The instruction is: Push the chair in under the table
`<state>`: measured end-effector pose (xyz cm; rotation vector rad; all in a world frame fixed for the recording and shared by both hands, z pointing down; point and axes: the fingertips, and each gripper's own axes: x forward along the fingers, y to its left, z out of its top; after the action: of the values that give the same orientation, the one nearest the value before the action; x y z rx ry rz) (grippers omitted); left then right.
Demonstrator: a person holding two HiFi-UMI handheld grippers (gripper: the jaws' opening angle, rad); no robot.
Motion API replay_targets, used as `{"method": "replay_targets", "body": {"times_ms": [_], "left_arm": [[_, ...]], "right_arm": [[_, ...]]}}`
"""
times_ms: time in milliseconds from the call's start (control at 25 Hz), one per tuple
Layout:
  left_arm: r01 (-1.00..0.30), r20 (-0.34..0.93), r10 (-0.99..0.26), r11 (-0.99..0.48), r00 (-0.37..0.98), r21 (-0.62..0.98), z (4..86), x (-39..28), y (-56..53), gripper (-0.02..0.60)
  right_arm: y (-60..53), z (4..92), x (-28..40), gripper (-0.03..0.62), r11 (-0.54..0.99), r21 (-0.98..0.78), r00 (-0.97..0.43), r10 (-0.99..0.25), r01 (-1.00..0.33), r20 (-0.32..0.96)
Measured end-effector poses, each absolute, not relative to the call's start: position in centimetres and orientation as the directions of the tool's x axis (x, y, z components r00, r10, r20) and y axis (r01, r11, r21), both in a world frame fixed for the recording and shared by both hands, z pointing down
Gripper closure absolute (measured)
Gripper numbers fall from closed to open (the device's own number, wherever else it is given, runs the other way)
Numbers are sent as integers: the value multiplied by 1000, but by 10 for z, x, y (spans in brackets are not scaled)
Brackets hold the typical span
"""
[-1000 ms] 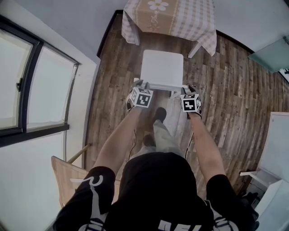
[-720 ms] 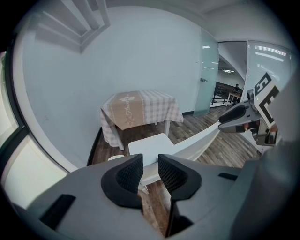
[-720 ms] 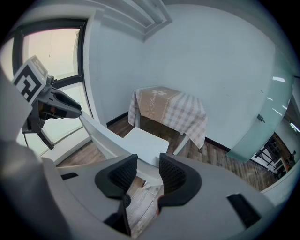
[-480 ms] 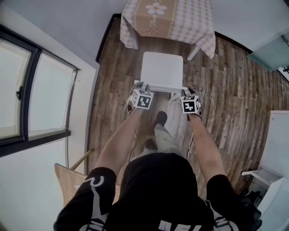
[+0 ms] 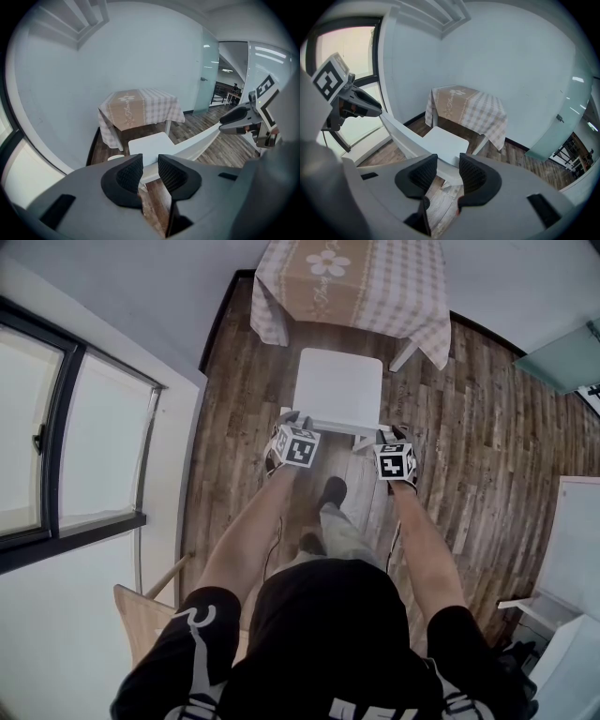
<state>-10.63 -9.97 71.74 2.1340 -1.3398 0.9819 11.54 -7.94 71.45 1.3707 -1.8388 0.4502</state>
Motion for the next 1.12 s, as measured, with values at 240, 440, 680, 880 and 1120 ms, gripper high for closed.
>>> {"method": "replay_targets", "body": {"times_ms": [240, 440, 680, 880, 1120], "left_arm": [[-898, 758, -591, -440, 277, -15, 718, -105, -117, 468], [-901, 759, -590, -435, 276, -11, 717, -104, -133, 468], [-905, 757, -594, -425, 274, -5, 718, -99, -150, 468], [-908, 761, -588, -420, 273, 1, 717, -93, -162, 469], [-912, 766, -583, -411, 271, 9, 716, -88, -171, 468]], "right_arm": [[-96, 716, 116, 430, 356, 169, -107, -638, -919, 763], [-111, 716, 118, 430, 356, 173, -104, -639, -918, 762], [-129, 715, 123, 430, 354, 176, -109, -655, -918, 748], [-143, 714, 128, 430, 370, 165, -124, -643, -914, 756], [-154, 713, 135, 430, 374, 166, -131, -650, -912, 748]]}}
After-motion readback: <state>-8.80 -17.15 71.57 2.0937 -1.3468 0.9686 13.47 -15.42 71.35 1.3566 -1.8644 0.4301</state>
